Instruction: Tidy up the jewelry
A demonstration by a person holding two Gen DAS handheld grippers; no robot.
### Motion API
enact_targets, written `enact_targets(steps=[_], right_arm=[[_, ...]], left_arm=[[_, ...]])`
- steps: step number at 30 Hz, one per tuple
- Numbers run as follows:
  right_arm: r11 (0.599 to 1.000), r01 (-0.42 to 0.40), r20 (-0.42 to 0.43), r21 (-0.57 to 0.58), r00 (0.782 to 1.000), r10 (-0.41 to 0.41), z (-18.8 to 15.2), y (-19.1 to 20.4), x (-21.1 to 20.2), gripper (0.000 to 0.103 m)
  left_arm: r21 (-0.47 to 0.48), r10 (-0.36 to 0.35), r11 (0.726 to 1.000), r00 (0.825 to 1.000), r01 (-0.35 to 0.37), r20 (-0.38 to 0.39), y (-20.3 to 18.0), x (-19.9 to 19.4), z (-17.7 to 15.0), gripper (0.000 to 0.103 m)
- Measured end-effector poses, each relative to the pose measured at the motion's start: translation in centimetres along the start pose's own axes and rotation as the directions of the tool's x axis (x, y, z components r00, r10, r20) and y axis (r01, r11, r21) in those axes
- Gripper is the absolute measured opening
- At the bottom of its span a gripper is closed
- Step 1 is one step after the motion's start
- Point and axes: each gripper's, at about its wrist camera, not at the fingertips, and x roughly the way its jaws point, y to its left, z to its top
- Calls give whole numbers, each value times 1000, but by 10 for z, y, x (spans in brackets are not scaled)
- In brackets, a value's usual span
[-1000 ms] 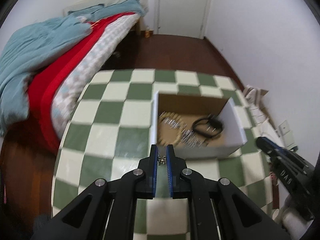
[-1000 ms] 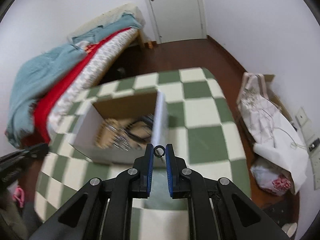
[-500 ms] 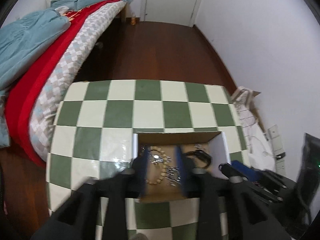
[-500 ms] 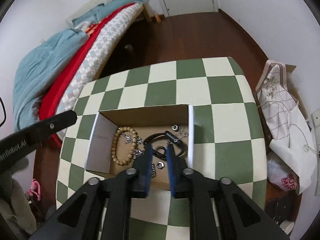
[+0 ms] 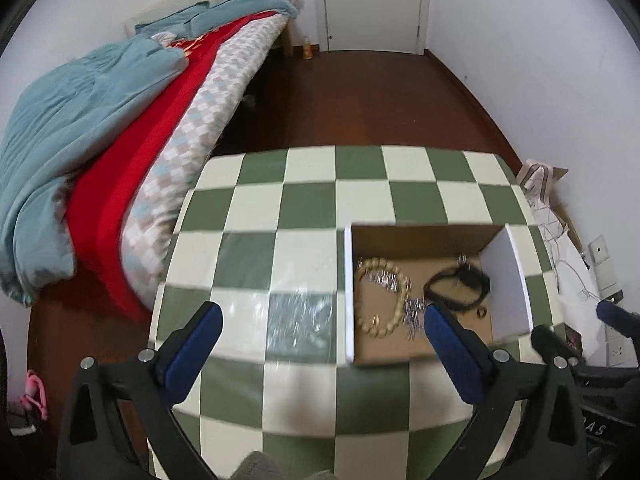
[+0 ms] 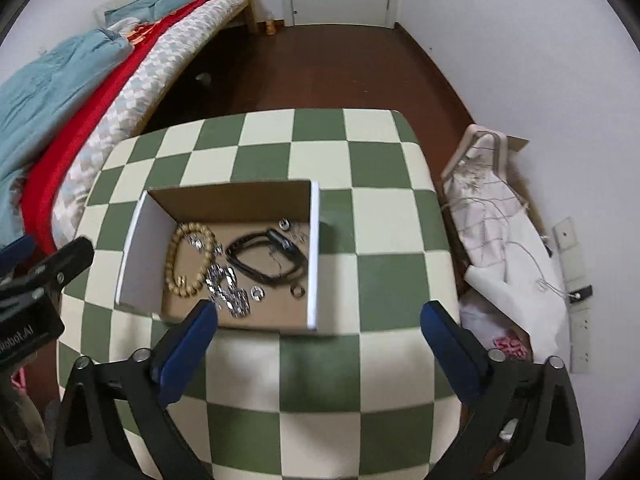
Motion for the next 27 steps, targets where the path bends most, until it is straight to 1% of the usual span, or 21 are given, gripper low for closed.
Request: enact_targets(steps=[4,7,13,21,27], right_arm=[[1000,16,21,8,1000,-16,-21,-3,-22,103],[1000,27,52,12,998,-28,-33,-4,-43,103],[1000,15,127,18,992,-17,-60,-6,-103,103],[999,30,248,-13,968,-25,-89,-2,-197,103],[999,35,315,-16,949,-28,-108,-1,-252,103]], left_arm=[[-15,5,1000,1000,-5,18,5,-20,-18,103],[-26,1,1000,999,0,38,8,-41,-29,103],[-36,12,999,992,-8,127,12,-103,-51,103],[-26,-8,1000,975,14,224,13,-182,-72,103],[-29,-29,999,966,38,257,15,-223,-85,103]])
